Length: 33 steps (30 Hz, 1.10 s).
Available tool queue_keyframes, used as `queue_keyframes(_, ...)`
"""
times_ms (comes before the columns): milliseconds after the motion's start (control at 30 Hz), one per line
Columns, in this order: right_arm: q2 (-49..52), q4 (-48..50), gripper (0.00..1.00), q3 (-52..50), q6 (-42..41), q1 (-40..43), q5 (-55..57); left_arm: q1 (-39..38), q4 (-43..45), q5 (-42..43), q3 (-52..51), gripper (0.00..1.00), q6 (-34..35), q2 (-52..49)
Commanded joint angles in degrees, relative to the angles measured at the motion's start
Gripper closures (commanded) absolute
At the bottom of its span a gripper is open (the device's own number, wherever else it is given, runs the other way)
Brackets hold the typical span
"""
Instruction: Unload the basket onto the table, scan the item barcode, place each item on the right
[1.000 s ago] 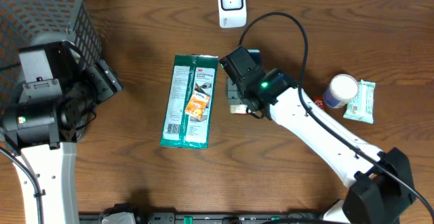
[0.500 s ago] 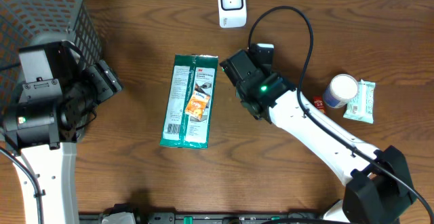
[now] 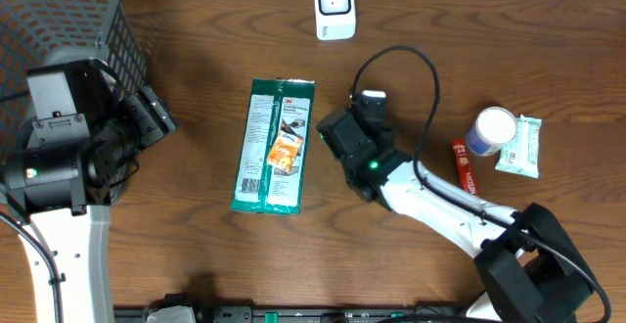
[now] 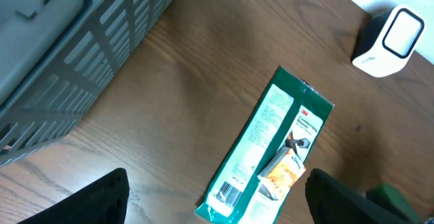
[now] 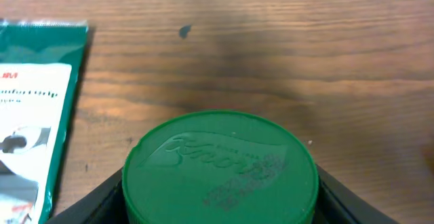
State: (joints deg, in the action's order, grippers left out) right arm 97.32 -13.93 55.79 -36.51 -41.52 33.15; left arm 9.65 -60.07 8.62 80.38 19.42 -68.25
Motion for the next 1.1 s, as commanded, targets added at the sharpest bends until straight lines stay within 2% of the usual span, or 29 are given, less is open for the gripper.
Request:
queue_keyframes(0, -0.96, 1.86, 0.41, -1.97, 2.78, -0.59, 2.38, 0.31, -0.13, -0.35, 0.09, 0.19, -0.76, -0.24)
queue_keyframes(433, -0.94, 4.92, 0.40, -6.05, 2.80, -0.59, 1.29, 0.31, -0.15, -0.35, 0.09, 0.19, -0.76, -0.24)
queue_keyframes(800, -1.01, 17.75, 0.36, -6.03, 13.18, -0.55, 1.31, 0.31, -0.13, -0.35, 0.09, 0.19, -0.76, -0.24)
queue_keyframes(967, -1.01, 15.72, 0.36, -6.03, 13.84, -0.55, 0.52, 0.31, -0.13, -0.35, 0.09, 0.19, -0.76, -0.24)
queue_keyframes(1067, -1.01, 13.66, 0.31, -6.03, 13.84, -0.55, -2.40, 0.31, -0.13, -0.35, 0.09, 0.19, -0.76, -0.24)
